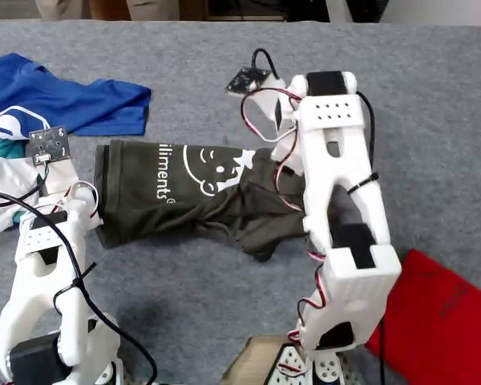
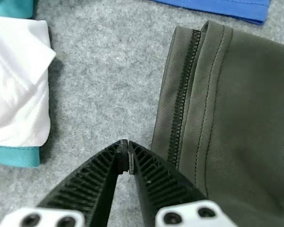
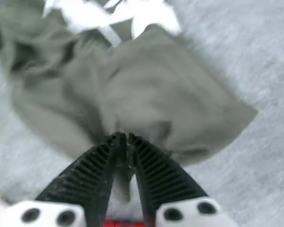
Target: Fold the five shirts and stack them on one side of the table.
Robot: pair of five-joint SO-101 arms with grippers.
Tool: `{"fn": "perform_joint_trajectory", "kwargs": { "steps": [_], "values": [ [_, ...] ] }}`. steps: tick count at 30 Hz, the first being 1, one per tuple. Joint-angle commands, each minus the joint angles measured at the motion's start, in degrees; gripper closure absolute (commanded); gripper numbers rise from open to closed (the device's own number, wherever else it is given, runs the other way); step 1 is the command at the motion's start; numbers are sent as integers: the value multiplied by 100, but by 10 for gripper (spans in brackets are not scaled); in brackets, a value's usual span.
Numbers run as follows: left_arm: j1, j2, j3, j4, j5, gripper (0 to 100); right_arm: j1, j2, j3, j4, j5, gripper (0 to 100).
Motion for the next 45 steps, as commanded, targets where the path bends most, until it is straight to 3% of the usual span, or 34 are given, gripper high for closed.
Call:
{"fn": "perform_joint_trajectory", "kwargs": {
  "steps": [1,12,23,31,45],
  "values": [
    [70,4,-114,-97,9,981,-163,-989,391,308,97,960],
    [79,4,-123,-97,9,981,-479,-3503,4426,-413,-44,961],
    [79,4,-123,-97,9,981,-497,-3741,5868,-1653,-229,958],
    [79,4,-123,-97,18,981,-470,-1938,4998,-2593,-404,957],
    [79,4,-123,-97,18,981,-488,-295,1578,-2374,-589,957]
  ]
}}
